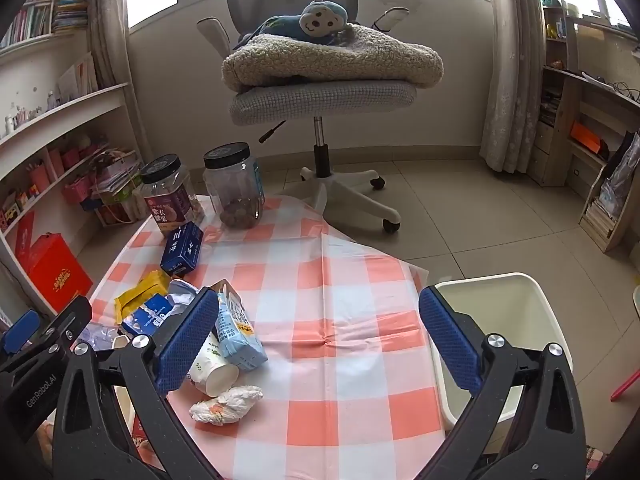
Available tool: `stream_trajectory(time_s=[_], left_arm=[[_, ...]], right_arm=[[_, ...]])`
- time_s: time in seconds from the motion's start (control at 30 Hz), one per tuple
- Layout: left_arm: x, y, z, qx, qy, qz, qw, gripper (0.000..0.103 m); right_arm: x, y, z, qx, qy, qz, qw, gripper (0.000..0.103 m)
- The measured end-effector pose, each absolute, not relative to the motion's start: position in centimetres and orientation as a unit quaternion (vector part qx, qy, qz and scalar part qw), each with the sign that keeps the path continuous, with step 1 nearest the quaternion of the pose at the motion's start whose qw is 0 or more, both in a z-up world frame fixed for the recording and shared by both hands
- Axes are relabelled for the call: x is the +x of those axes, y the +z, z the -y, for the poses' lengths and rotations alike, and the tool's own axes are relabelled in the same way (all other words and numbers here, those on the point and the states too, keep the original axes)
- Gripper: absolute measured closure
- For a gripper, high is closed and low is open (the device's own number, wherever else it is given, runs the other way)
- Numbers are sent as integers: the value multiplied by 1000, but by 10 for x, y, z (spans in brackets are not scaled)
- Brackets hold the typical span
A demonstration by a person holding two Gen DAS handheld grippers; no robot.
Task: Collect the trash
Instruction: 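Grasp the white-and-red instant noodle bowl with the left gripper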
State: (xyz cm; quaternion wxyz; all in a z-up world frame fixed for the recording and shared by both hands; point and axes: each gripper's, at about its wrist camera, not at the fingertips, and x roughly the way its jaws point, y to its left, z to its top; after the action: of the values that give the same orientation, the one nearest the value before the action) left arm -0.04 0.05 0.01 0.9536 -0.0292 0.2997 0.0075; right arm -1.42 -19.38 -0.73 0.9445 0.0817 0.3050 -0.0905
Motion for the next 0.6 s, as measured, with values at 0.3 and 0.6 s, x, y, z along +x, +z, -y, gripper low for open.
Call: stream_trajectory(time_s=[0.3,0.6], left_arm=[[-5,1,-1,-27,9,-298,954,7],[-3,1,-7,-30,8,-303,953,7]], right_arm=[[-15,-8,189,73,-87,-301,947,7],[-13,-8,185,60,-83,-302,948,7]])
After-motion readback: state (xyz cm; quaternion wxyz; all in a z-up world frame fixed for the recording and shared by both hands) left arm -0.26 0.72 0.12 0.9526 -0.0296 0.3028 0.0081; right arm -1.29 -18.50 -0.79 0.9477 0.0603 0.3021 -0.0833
